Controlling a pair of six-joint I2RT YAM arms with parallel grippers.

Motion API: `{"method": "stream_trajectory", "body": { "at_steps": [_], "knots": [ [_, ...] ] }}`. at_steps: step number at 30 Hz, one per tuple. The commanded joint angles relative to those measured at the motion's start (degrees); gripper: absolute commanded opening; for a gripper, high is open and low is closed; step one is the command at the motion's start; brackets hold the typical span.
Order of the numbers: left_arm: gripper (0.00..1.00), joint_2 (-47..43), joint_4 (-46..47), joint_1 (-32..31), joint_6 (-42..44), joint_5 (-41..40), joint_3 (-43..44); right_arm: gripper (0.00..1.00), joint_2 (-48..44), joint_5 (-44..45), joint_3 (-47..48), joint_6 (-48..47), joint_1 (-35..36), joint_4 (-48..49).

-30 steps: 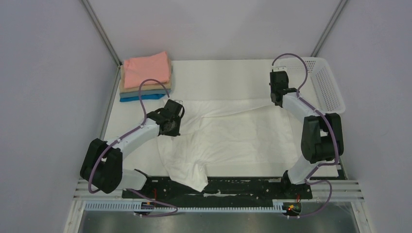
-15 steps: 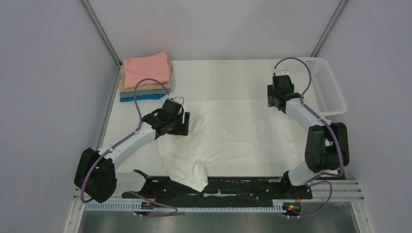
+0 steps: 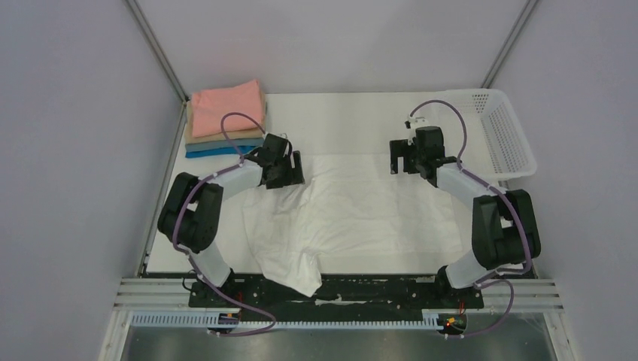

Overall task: Fold and stack the t-shirts
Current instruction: Grab the side of the flattened tshirt closest away from the robot with both arms

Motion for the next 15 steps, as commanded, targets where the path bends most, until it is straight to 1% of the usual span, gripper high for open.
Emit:
{"method": "stream_trajectory", "body": {
  "at_steps": [1, 7, 10, 15],
  "knots": [
    [0.83, 7.0, 2.4, 2.6, -3.8, 4.4, 4.5, 0.98, 5.4, 1.9, 1.5, 3.4, 0.0, 4.3],
    [0.84, 11.1, 0.7, 4.4, -3.4, 4.6, 8.6, 0.98, 13.7, 7.3, 6.0, 7.5, -1.1, 4.4],
    [0.84, 13.1, -1.7, 4.4, -2.4, 2.4, 12.5, 0.98, 16.4, 8.3, 8.0, 9.1, -2.2, 5.0],
    [0.85, 17.0, -5.3, 4.6, -0.7, -1.6, 19.1, 0.98, 20.1, 9.9, 11.9, 9.1, -2.8, 5.5]
  ]
}}
